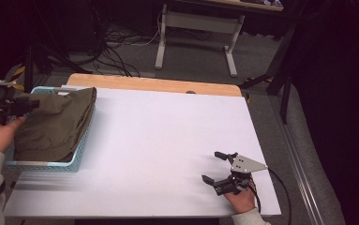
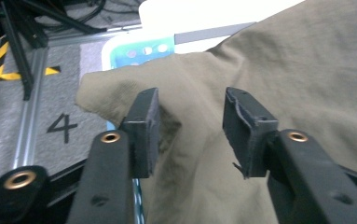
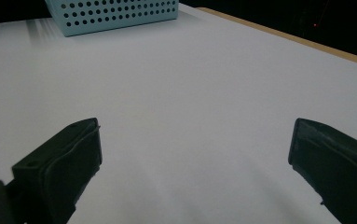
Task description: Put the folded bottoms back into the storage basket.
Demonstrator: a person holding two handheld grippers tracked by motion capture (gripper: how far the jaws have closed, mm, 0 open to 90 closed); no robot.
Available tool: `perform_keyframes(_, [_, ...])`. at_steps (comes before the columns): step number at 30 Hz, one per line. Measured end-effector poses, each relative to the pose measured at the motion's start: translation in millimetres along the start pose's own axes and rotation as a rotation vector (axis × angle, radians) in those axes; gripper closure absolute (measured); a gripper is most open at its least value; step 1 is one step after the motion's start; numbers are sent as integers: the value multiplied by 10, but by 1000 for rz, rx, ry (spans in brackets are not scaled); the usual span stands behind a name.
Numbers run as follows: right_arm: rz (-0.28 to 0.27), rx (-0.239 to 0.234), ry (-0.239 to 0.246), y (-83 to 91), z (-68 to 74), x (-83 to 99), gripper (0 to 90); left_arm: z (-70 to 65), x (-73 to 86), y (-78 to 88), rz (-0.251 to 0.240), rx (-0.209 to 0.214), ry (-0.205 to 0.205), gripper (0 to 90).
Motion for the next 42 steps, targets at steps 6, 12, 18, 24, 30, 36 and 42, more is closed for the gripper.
perform_keyframes(6, [4,5,3,1,-1,4,31,-14,40,-228,76,-65,-9,714])
perform_keyframes(12, [7,7,6,-2,0,6,31,16,180,-427,186,-116,-14,776])
perform_keyframes(18, [9,6,9,-5,3,8,31,-23,302,-539,291,-156,-54,796])
perform_keyframes(24, [9,4,9,-7,6,8,31,-59,209,-470,215,-123,-22,797])
perform_keyframes(30, [12,3,10,-8,5,9,31,-141,79,-392,169,-107,-36,810])
perform_keyframes(36, [10,1,8,-10,3,8,31,-264,-54,-339,117,-65,-34,846])
perform_keyframes(42, [9,-1,7,-9,5,7,31,-421,-149,-363,75,-2,-20,848])
Point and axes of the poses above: each handheld gripper's, and its own axes: y roughly backward along the jaws, x roughly out of its underside, z roughly to its left, the point moved 6 cm from there along -y, roughly forward along the jaws, and after that the axes turned 13 degrees about -z, right-handed, at the moved point
